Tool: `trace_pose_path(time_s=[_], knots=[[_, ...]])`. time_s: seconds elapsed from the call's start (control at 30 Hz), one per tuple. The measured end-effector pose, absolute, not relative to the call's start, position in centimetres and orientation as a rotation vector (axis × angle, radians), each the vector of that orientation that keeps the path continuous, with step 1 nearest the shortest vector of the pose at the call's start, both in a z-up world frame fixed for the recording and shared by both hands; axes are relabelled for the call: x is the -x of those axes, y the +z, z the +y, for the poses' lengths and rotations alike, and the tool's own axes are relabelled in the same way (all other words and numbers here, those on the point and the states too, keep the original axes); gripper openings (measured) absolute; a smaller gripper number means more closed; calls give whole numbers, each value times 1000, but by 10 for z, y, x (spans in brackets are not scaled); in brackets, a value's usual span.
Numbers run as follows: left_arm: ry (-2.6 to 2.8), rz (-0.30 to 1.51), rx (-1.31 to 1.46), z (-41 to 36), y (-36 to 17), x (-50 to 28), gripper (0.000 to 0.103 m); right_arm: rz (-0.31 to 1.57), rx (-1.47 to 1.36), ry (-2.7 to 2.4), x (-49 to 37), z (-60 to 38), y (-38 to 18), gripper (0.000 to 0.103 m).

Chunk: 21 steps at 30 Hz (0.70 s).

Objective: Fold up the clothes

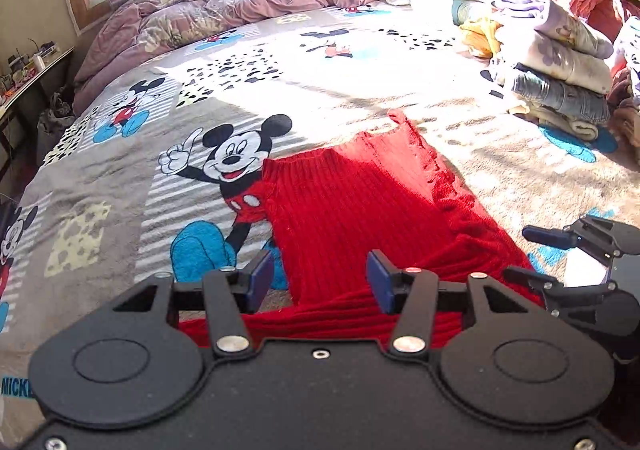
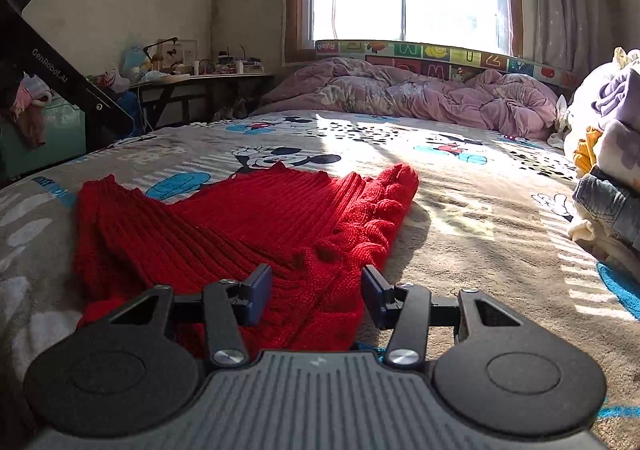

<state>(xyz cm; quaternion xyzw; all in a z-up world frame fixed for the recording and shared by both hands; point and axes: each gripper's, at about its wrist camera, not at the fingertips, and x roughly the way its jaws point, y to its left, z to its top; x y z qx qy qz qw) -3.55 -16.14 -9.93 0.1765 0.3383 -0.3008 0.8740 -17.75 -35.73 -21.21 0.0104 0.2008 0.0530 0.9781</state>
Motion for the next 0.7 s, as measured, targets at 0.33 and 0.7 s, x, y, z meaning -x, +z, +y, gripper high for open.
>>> trace_pose_path(time_s=[0.33, 0.7], knots=[[-794, 714, -291, -288, -120, -46, 50, 449, 25, 210, 173, -337, -225, 50], [-762, 899, -113, -338, -175, -125, 37, 458, 0, 256, 177, -341, -227, 50]])
